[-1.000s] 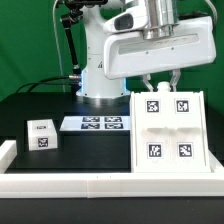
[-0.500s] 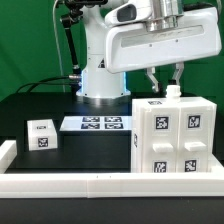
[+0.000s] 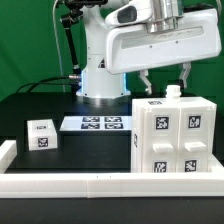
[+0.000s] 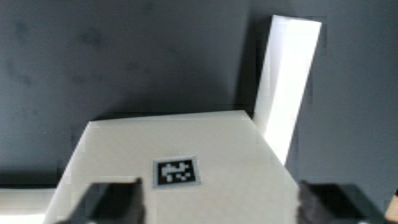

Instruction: Assemble cabinet

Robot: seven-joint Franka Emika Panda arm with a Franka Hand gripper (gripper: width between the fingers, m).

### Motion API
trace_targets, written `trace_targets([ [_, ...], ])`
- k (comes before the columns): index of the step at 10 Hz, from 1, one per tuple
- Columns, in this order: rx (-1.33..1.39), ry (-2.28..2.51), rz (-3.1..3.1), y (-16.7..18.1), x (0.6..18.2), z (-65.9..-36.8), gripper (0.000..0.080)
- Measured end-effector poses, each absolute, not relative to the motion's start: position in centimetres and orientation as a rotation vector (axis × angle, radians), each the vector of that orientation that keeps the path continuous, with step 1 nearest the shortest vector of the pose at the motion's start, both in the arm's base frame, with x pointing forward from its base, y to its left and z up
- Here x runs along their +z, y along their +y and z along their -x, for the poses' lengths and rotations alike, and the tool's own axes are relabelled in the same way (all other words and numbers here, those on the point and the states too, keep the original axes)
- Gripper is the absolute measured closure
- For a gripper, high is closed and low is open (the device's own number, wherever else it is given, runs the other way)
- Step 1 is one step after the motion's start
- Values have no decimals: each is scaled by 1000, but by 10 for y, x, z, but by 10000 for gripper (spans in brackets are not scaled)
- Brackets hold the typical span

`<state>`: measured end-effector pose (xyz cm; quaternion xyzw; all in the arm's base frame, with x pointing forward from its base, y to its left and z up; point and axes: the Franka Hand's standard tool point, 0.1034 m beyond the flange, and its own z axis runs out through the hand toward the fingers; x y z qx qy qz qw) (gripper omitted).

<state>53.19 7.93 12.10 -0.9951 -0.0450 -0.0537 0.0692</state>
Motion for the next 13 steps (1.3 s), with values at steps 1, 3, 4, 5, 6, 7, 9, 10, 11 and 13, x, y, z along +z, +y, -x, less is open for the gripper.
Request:
trace_targets([
  [1, -152, -193, 3004, 65, 111, -517, 240],
  [3, -127, -218, 3026, 20, 97, -493, 32],
  [4, -126, -237, 3033, 0, 92, -487, 32],
  [5, -129, -244, 3043, -21, 89, -481, 5],
  [6, -149, -240, 3056, -39, 87, -478, 1],
  [7, -154, -268, 3060, -54, 87, -477, 1],
  [9, -163, -378, 3060, -97, 85, -477, 2],
  [10, -165, -393, 3060, -116, 82, -479, 2],
  [11, -164, -370, 3061, -115, 81, -479, 2],
  [13, -162, -376, 3060, -115, 80, -479, 2],
])
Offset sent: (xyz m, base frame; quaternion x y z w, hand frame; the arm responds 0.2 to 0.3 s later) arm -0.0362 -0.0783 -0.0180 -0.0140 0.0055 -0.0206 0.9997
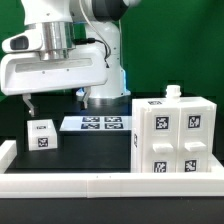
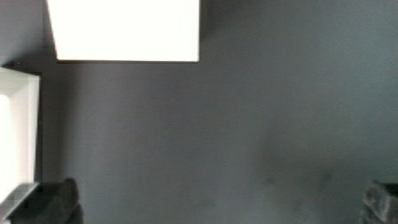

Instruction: Assemble cabinet

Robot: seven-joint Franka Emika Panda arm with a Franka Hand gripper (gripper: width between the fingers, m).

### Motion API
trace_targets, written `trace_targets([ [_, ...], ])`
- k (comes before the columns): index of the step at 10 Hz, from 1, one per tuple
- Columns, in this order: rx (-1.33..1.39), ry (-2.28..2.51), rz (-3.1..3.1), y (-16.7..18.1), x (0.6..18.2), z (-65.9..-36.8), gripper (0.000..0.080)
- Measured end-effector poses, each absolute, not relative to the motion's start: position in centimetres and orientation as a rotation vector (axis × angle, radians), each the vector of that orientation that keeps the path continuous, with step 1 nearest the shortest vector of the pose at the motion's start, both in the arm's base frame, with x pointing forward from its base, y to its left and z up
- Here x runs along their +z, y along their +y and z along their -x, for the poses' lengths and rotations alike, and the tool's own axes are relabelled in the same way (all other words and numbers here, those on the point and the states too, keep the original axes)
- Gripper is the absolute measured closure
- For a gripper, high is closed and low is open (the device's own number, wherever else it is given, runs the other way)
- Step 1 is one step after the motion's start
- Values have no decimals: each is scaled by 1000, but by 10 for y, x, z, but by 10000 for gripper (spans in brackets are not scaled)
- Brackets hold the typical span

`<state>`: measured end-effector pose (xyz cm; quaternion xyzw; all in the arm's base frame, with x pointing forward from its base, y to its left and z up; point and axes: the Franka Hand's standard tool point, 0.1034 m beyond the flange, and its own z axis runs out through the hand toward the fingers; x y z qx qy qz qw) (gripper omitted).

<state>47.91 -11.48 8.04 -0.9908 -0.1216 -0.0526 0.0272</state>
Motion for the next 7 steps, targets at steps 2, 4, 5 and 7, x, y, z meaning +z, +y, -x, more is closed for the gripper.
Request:
trace_targets([
  [2, -158, -398, 3057, -117, 78, -478, 2],
  [4, -139, -474, 3058, -146, 65, -457, 2],
  [5, -130, -479, 3066, -155, 57, -438, 2],
  [7, -122, -472, 3082, -164, 44, -415, 2],
])
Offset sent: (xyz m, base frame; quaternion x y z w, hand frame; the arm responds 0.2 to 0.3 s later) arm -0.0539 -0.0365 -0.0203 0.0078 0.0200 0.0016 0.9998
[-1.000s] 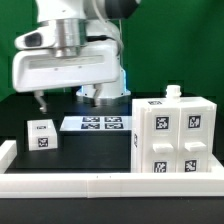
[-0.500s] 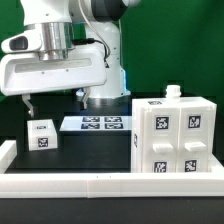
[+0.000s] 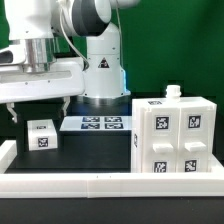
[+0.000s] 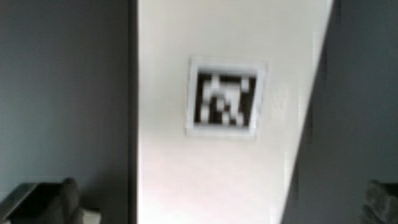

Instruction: Assemble cabinet

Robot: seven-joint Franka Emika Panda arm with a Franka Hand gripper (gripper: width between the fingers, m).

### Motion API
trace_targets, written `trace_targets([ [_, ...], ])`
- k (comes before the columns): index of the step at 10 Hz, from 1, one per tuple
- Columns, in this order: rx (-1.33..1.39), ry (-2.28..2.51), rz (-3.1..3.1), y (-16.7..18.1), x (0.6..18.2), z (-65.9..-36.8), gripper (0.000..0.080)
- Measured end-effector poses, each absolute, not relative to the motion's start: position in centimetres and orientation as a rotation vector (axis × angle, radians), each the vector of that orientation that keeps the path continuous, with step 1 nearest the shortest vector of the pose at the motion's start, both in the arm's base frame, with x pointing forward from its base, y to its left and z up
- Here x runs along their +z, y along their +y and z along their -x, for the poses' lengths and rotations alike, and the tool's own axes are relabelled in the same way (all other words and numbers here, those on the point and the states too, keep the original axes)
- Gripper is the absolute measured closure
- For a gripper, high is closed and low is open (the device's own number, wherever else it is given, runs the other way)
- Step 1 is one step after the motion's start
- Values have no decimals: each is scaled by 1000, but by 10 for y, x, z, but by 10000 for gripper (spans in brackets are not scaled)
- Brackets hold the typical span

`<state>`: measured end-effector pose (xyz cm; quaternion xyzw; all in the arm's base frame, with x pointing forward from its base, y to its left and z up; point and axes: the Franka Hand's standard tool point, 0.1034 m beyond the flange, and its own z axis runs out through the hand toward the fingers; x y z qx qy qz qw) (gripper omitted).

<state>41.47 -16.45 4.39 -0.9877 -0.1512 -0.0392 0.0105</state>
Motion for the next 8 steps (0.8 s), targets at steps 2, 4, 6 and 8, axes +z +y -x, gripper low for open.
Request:
trace_targets([
  [2, -100, -457, 3083, -164, 31, -403, 2],
  [4, -83, -457, 3078, -162, 23, -400, 2],
  [6, -60, -455, 3071, -160, 12, -394, 2],
  [8, -47, -453, 3066, -159, 7, -391, 2],
])
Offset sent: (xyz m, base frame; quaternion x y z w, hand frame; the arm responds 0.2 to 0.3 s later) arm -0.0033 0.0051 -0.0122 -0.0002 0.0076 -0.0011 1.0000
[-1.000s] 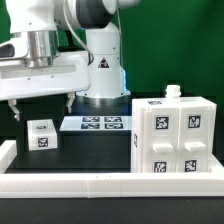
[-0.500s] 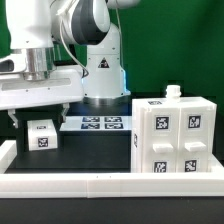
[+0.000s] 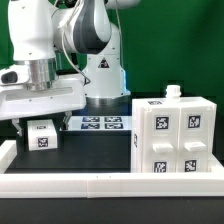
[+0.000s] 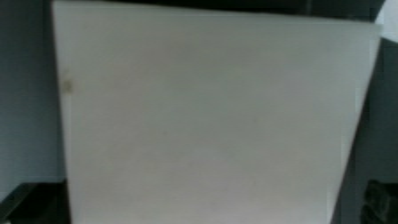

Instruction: Assemble cabinet

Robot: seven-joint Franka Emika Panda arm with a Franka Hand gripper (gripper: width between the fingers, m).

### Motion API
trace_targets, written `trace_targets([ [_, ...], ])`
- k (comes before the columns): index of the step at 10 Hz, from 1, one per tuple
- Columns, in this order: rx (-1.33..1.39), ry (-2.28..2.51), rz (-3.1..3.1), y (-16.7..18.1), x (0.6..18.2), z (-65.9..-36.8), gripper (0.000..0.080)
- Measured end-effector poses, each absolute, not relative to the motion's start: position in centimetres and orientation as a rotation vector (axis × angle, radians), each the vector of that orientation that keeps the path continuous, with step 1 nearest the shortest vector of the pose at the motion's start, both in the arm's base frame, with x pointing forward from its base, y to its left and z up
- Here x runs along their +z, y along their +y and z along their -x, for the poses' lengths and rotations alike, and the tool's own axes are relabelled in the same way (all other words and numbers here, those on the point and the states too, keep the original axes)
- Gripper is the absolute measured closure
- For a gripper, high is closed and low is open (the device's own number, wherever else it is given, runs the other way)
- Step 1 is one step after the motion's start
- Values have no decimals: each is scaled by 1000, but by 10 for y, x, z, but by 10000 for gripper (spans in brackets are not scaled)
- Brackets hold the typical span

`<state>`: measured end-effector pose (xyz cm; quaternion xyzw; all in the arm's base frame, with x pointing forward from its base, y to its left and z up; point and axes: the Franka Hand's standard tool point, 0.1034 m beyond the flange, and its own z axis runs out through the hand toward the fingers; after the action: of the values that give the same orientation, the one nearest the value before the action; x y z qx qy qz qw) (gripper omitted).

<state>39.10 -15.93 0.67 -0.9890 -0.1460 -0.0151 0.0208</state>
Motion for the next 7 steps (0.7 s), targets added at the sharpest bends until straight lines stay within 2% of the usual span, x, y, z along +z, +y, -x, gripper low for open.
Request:
trace_targets([
  [2, -62, -452, 3077, -162, 6, -392, 2],
  [4, -72, -452, 3083, -163, 6, -392, 242],
  [7, -72, -452, 3083, -163, 6, -392, 239],
])
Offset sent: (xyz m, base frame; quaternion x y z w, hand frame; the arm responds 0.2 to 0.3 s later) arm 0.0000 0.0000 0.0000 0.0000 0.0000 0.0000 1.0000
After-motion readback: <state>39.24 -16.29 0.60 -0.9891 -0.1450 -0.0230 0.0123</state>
